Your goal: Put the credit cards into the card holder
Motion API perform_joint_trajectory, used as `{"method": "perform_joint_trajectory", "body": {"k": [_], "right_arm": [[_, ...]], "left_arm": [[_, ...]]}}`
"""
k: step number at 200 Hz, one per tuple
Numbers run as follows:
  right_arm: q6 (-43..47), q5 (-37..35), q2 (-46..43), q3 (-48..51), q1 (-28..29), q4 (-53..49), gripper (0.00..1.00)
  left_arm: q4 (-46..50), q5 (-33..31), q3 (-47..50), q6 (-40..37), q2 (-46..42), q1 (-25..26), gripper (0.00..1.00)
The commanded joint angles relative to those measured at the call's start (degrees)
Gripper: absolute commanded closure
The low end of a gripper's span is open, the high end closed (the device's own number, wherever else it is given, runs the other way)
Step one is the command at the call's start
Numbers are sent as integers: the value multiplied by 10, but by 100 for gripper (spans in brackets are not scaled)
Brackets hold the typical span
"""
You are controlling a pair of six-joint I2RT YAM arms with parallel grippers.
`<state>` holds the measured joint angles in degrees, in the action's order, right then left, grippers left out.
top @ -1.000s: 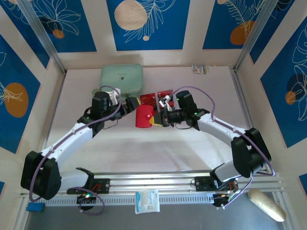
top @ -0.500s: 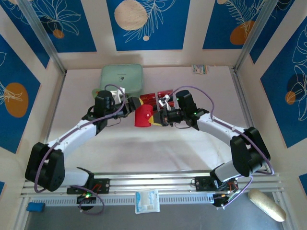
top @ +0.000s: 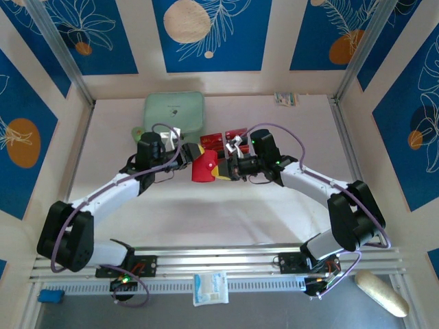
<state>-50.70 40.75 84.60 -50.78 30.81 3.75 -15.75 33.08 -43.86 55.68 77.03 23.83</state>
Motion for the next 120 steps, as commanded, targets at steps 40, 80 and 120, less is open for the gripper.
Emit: {"method": "perform_joint_trajectory", "body": {"k": [40,80,120], "right_arm": [[9,0,-7,-1,-5,-25,82],[79,-155,-66,-28,0,-197,54],[103,-305,-69,-103,50,-301,42]], "left_arm": [[-36,15,13,8,5,8,93],[-12,-17,10,25,-9,7,100],[35,-61,-1,33,-29,17,100]]}}
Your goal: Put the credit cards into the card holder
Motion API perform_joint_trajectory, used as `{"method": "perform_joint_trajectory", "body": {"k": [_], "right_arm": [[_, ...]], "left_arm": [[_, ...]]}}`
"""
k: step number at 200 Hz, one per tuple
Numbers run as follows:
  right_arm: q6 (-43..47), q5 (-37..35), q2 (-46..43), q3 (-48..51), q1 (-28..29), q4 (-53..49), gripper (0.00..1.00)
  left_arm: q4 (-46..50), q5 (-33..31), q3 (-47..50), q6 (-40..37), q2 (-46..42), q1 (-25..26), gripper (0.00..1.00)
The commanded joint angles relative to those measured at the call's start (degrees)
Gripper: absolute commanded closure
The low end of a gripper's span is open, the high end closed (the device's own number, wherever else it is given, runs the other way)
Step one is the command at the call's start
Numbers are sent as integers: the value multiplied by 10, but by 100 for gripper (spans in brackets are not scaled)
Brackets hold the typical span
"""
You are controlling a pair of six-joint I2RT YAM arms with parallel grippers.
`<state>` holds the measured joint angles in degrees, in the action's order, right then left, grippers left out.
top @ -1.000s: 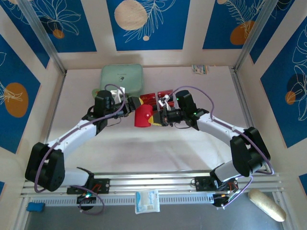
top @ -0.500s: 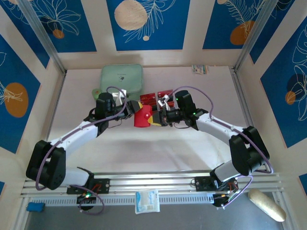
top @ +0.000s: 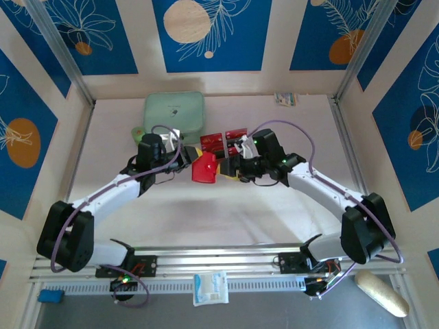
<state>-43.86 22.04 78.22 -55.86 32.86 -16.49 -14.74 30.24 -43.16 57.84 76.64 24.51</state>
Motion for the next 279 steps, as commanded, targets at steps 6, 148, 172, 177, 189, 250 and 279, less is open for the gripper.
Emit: {"method": "perform_joint_trajectory", "body": {"k": [6,148,172,177,189,250,279], "right_arm": [[36,-139,2,-67,37,-111,40],[16,-425,167,-118,109,-263,46],[7,-417,108,-60,74,-257,48],[7,-412,86,-49,71,-253,48],[9,-395,32,-24,66,-234,48],[-49,-73,-116,79,-19,7,36],[-102,-27,-99,91,-35,105,29]], "left_arm": [[28,-39,-9,13,-27,13,100],[31,-78,-20,41,-40,40,100],[33,-78,-24,42,-38,42,100],[34,-78,-25,41,-38,42,100],[37,-79,-28,38,-37,42,100],[-67,-79,-33,110,-9,42,100],[-163,-85,-23,185,9,42,100]]}}
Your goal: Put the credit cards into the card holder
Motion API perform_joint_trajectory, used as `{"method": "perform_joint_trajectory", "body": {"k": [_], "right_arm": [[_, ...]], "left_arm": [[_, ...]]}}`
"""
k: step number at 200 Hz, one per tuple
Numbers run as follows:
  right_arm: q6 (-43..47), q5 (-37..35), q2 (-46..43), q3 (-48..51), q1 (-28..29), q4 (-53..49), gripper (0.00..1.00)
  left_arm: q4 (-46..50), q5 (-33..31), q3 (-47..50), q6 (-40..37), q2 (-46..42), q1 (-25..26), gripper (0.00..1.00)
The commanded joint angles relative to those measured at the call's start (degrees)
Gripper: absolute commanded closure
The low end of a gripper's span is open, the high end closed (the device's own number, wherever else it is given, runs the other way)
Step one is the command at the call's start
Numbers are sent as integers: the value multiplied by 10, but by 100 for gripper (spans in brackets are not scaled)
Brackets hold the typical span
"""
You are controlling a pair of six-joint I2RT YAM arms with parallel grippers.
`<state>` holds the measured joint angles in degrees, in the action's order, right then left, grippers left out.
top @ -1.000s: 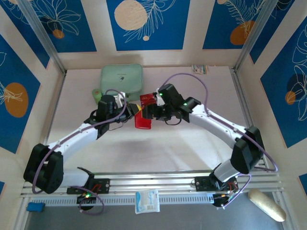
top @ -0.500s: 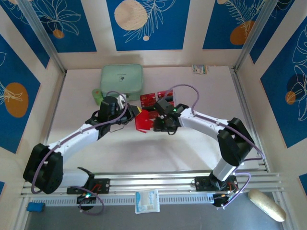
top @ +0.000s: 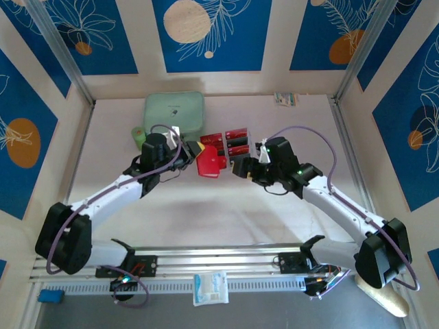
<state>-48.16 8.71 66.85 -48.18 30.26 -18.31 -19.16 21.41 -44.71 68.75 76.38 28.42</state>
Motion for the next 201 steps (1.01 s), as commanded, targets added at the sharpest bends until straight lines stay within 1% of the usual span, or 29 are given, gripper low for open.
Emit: {"method": "perform_joint_trajectory", "body": {"k": [1,16,33,47,78,131,171,201], "right_arm": [[-60,107,16,14,-10,126,29],[-87,121,29,22,-13,175,31],[-116,120,39,36,-14,220,35],[-144,123,46,53,-16,268,38],[-185,127,48,80,-20,342,42],[-231,121,21,119,-30,408,46],[-263,121,16,133,-27,464,47],[-273,116,20,132,-21,485,47]], "left_arm": [[-121,3,-7,77,12,3,100],[-156,-6,-5,104,15,4,100],[-180,-17,-5,125,14,4,100],[-189,-23,-7,134,11,4,100],[-195,-35,-7,140,2,6,100],[-197,-40,-2,144,-4,7,100],[-203,-39,-1,148,-3,8,100],[-205,-41,-3,149,-2,8,100]]}}
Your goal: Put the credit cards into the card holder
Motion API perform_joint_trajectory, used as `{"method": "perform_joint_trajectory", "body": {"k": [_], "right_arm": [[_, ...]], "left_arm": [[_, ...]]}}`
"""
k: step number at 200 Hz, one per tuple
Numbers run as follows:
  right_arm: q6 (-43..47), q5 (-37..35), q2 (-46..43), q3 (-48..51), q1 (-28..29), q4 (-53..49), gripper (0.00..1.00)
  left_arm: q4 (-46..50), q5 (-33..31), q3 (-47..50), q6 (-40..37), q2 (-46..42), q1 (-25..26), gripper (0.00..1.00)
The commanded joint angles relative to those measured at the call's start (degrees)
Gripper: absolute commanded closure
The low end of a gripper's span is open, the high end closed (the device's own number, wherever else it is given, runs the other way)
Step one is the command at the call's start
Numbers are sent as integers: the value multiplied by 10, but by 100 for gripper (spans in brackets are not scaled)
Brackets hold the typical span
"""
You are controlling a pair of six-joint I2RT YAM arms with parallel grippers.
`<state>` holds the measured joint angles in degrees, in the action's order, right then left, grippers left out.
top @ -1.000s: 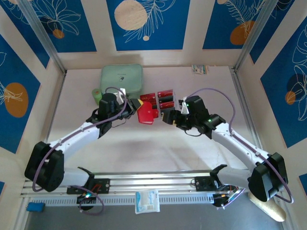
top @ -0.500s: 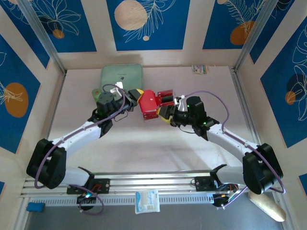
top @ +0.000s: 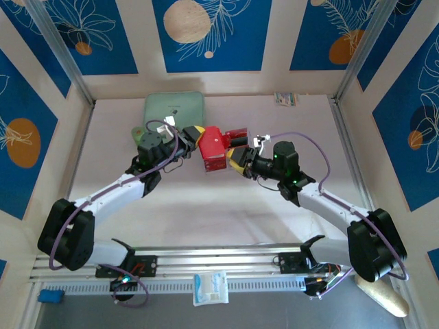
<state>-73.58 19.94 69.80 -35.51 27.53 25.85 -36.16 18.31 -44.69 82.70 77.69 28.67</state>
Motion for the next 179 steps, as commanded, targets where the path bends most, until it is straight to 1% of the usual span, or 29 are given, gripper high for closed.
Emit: {"method": "perform_joint_trajectory", "body": {"k": [1,48,124,179], "right_arm": [[-19,4,-9,5,6,44,47],[-39,5,24,-3,17,92,49],[-58,18,57,-16,23,138,52],[-60,22,60,-22,21,142,59]], "left_arm": [[-35,-9,-4,9,-15,5,100],[-36,-9,-4,9,-12,9,100],[-38,-11,-2,8,-4,18,100],[-45,-11,1,8,5,25,100]]}}
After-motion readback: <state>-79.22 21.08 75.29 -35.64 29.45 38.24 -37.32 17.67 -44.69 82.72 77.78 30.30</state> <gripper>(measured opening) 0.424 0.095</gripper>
